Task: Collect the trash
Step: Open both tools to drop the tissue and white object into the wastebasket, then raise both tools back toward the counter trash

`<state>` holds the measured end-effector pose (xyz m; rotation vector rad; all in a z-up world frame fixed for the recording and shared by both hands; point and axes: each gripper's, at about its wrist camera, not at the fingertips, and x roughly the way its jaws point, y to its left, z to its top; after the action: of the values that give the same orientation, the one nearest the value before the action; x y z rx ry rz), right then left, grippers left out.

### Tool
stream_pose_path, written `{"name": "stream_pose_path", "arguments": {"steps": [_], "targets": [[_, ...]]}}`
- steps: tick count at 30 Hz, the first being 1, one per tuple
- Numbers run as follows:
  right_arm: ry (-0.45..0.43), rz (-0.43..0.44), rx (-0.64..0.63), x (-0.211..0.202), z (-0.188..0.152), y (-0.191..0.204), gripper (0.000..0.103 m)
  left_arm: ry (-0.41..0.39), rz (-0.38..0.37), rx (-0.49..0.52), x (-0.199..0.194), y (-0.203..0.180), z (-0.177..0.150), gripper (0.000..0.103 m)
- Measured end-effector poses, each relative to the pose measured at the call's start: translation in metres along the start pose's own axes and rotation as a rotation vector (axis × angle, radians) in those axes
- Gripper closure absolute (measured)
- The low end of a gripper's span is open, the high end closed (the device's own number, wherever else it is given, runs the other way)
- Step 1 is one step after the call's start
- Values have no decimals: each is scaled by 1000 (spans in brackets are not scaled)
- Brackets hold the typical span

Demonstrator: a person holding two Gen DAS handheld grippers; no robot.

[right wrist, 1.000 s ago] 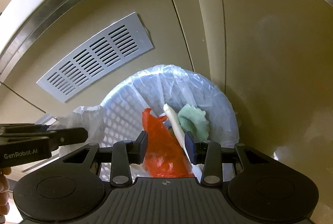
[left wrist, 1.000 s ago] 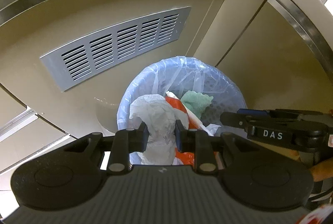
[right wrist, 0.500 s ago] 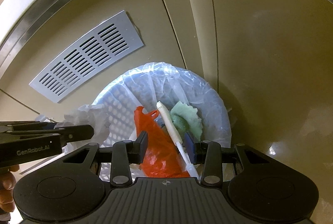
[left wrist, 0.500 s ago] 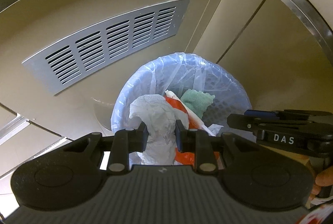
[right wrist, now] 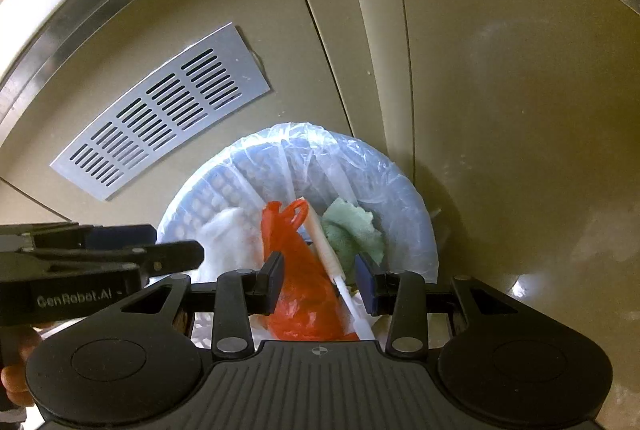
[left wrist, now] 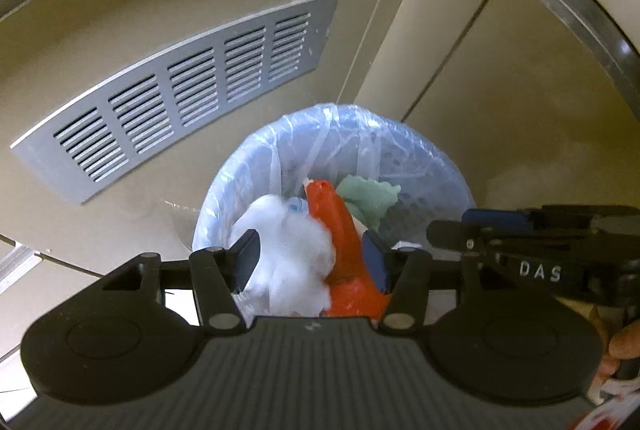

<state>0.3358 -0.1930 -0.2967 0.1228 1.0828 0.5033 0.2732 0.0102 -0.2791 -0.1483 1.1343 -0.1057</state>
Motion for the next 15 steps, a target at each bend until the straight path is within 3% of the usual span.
{"name": "stream_pose_path", "arguments": {"steps": [15], "targets": [[12, 20, -20, -16, -7, 5, 63, -2, 20, -46, -21, 2, -15, 51]]}}
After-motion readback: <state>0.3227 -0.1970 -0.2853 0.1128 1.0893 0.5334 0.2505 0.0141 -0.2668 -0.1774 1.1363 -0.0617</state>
